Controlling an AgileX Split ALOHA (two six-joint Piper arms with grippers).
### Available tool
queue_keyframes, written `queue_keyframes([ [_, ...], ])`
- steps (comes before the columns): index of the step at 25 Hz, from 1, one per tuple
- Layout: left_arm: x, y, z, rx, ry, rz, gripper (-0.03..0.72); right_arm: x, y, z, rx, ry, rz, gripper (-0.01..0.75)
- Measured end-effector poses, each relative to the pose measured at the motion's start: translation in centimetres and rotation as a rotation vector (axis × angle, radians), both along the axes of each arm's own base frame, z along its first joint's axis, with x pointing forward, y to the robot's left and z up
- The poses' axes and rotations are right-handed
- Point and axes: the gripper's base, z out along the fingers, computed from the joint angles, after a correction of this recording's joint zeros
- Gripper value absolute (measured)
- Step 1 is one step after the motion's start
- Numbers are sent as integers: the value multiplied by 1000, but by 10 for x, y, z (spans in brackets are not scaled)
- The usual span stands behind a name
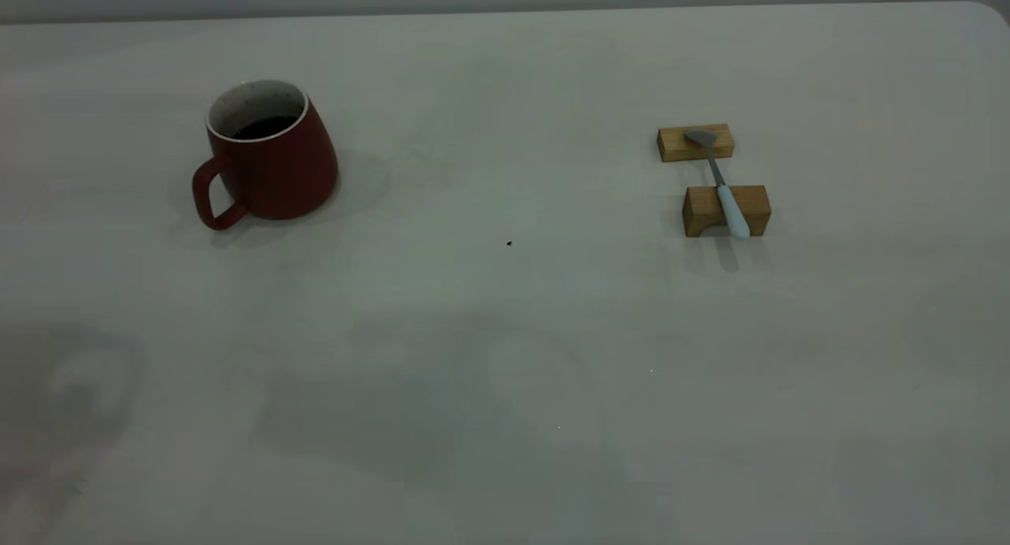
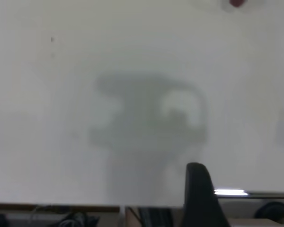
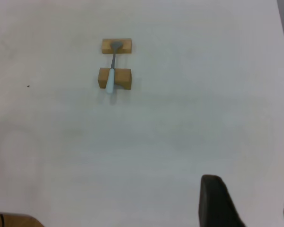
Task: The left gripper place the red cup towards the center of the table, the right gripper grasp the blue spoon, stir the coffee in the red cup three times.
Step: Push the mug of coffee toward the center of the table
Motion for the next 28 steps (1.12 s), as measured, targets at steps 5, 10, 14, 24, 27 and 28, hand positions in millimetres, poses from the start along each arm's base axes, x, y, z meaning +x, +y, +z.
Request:
queue_keyframes([
  [5,52,19,-23,12,51,52,551,0,0,0,0,0,0,385],
  [10,97,43,-48,31,131,21,551,0,0,0,0,0,0,385],
  [14,142,50,-70,57,164,-92,551,0,0,0,0,0,0,385],
  [24,223,27,-158,226,261,-828,551,0,0,0,0,0,0,385],
  [27,233,14,-179,279,253,-1032,551,0,0,0,0,0,0,385],
  [28,235,10,-184,295,243,-1090,551,0,0,0,0,0,0,385],
])
